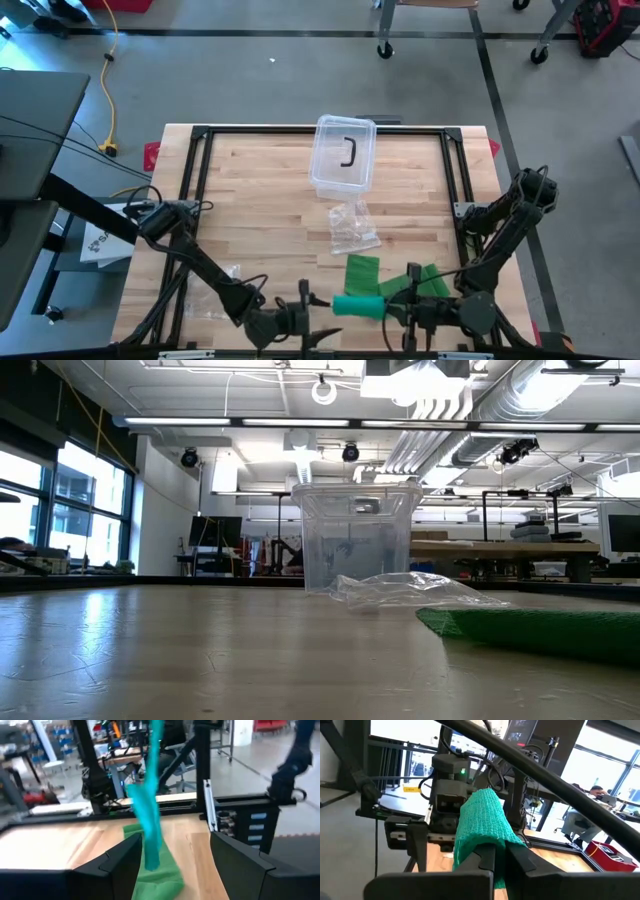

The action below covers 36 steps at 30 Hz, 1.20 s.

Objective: Roll bandage
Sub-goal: Roll the blue bandage

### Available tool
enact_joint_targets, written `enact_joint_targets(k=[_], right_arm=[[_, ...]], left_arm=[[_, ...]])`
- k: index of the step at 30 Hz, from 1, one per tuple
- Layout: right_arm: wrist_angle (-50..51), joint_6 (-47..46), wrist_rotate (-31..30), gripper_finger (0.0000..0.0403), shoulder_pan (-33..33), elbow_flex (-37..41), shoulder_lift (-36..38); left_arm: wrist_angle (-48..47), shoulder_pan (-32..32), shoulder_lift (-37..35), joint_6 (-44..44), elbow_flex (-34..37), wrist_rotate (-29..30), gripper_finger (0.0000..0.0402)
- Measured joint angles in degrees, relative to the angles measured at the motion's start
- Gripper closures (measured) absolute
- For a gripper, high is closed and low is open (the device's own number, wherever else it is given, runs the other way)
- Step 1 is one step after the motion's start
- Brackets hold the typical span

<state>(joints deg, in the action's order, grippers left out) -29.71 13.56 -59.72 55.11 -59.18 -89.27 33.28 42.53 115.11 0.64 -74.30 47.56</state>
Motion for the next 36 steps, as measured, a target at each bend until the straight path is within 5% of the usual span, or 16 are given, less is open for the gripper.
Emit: enact_joint_targets(k=[12, 23, 29, 36], right_arm=[[0.23, -1.26, 0.22, 0.0399, 0.0, 0.0, 0.0], [0.27, -3.34, 7.46, 0.0399, 0.01, 0.0, 0.0], [0.91, -7.94, 14.4, 0.0399, 0.05, 0.0, 0.0], [1.22, -7.26, 11.54, 0.0399, 0.1, 0.0, 0.0]], left_arm=[[-0.02, -4.66, 0.0, 11.03, 0.0, -5.04, 0.0183], [-4.49, -6.67, 0.0, 8.25, -0.02, -1.45, 0.0391], [-5.59, -5.96, -0.01, 3.05, -0.02, 12.27, 0.0399], [-5.9, -4.11, -0.04, 1.47, -0.02, 7.51, 0.0401]])
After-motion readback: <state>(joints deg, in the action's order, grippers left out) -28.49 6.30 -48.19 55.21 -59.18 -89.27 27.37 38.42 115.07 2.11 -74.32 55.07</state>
